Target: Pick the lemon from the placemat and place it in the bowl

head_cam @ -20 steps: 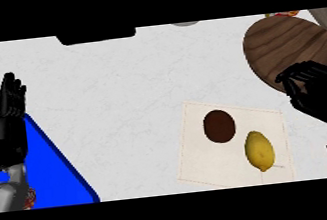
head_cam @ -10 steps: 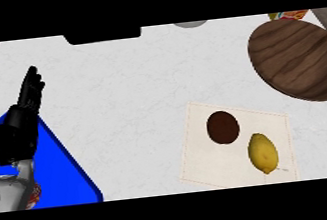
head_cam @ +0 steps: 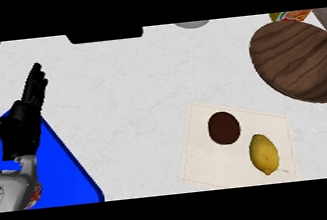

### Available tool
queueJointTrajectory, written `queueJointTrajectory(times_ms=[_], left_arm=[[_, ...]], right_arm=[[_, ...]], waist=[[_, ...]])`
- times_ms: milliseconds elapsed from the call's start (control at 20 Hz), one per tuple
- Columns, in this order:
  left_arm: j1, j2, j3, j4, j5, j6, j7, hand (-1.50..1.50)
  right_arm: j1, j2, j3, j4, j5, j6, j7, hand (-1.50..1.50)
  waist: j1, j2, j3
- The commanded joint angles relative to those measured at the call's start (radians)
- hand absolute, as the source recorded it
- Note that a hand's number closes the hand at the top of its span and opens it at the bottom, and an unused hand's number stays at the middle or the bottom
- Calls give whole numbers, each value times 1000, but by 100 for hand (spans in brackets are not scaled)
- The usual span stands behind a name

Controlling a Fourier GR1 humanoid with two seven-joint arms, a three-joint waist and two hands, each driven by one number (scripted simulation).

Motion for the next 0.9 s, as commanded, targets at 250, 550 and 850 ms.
queueJointTrajectory(times_ms=[250, 550, 850], left_arm=[[-49, -18, -4, -19, -44, -7, 69, 0], [-49, -47, 27, 13, -63, -33, 45, 0], [-18, -54, 72, 53, -35, -86, -28, 0]], right_arm=[[-95, -21, 151, -204, 146, 58, 284, -150], [-98, 62, 220, -296, 232, 95, 392, -150], [-76, 104, 304, -314, 377, 113, 478, -150]], waist=[[12, 2, 0], [6, 2, 1], [6, 3, 1]])
